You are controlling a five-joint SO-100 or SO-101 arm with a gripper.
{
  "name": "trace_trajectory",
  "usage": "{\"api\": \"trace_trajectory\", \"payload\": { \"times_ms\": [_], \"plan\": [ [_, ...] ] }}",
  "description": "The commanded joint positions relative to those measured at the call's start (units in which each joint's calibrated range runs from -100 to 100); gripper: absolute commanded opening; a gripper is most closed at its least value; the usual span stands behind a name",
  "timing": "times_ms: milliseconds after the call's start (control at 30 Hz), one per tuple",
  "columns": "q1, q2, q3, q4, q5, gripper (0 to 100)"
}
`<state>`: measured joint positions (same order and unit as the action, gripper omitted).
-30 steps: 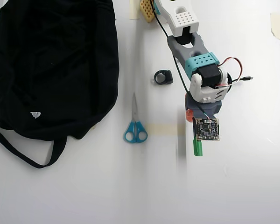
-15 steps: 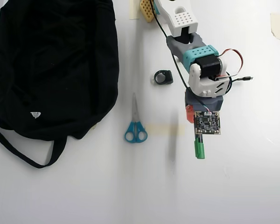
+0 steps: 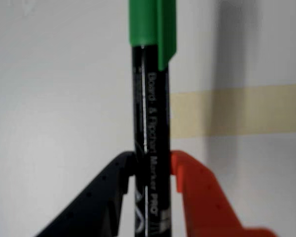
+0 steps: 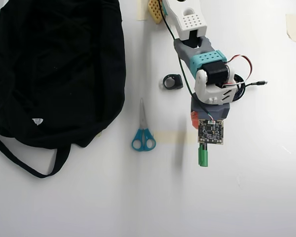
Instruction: Put the green marker into the black bag
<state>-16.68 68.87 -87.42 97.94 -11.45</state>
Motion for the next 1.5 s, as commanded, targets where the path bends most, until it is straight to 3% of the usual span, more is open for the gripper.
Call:
{"api": "trace_trajectory", "payload": {
  "times_ms": [0, 767, 967, 1467],
  "plan": [
    [0.15, -0.98, -1.71, 0.42, -0.14, 2],
    [1.05, -4.88, 5.12, -0.35, -0.08, 2],
    [1.12, -11.94, 13.57, -1.04, -0.08, 2],
    [1.27, -28.04, 40.97, -14.13, -0.03, 2]
  ]
}}
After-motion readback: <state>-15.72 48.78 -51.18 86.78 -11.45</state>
